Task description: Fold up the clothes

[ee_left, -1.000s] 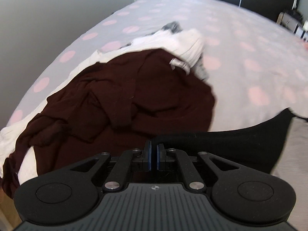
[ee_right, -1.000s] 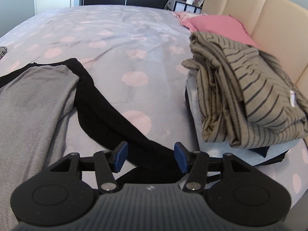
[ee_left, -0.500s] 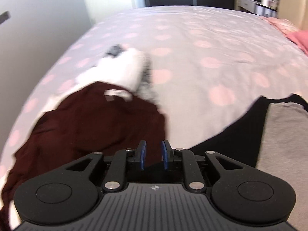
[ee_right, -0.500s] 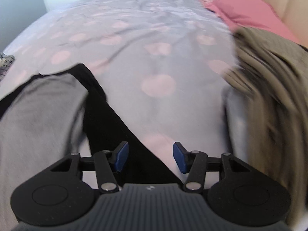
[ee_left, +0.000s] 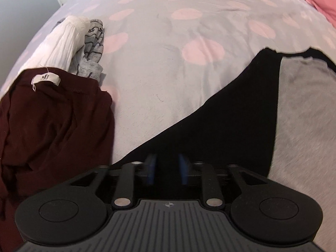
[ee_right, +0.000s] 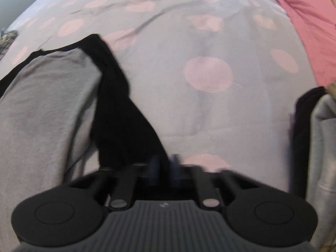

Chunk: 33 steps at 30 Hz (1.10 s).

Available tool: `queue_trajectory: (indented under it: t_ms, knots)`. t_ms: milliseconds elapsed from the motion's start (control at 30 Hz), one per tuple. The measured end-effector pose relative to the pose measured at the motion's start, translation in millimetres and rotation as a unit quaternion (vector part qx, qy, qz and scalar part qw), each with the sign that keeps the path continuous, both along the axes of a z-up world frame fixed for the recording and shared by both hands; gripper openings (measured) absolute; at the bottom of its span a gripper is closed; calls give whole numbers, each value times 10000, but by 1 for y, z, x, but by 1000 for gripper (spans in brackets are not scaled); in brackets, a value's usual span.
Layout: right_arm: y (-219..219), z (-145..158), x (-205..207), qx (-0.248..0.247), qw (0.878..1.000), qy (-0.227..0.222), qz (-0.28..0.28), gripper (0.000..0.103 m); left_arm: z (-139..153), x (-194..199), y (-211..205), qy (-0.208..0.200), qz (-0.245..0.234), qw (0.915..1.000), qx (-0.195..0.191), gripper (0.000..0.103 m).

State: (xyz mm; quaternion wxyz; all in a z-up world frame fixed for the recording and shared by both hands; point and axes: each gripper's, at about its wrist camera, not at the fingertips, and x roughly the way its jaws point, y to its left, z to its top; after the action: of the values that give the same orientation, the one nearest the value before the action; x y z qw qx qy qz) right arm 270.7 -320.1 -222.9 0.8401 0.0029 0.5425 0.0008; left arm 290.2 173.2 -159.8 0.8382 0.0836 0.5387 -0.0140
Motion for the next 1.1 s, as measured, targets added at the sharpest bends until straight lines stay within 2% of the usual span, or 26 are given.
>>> queue_trajectory:
  t_ms: [33,167,300,367,467,533,567,633,667,733,833,933,1033,1100]
  knots:
    - [-3,2,1,-79,9999,-24,-82,5,1,0,-2,-39,15,10000,35,2]
    - [-23,18,5,-883,9929,-468,-639,4,9,8,0,-339,276,9988,215,1]
    - [-45,35,5,-1253,9817,-888,-1126,4,28,15,10,-666,595,9957,244,0]
    - [-47,33,7,-1145,9846,-811,-1041,6,29,18,10,-618,644,9959,157,0]
    - [-45,19,12,-948,9923,-229,-765,13,27,21,5,-385,500,9980,70,0]
    - [-43,18,12,-965,9929,-88,-697,41,29,23,2,-367,412,9985,41,2]
    - [-45,23,11,-941,9931,-151,-678,41,33,24,3,-448,439,9980,-78,4]
    - [-45,38,11,-811,9941,-353,-622,41,39,27,5,-582,501,9964,-346,18]
    - [-45,47,11,-671,9946,-531,-580,41,42,30,6,-635,535,9953,-493,21]
    - [-42,62,14,-299,9941,-945,-449,41,43,37,2,-715,476,9941,-664,22]
    - [-25,70,31,105,9907,-1332,-264,40,34,49,-17,-688,235,9942,-795,22]
    - [2,60,57,481,9896,-1347,147,39,22,60,-39,-603,-55,9941,-905,24]
    - [32,48,84,516,9878,-1334,612,39,11,72,-62,-518,-344,9929,-1013,24]
    - [49,42,92,673,9866,-1301,720,39,3,79,-77,-461,-537,9916,-1085,24]
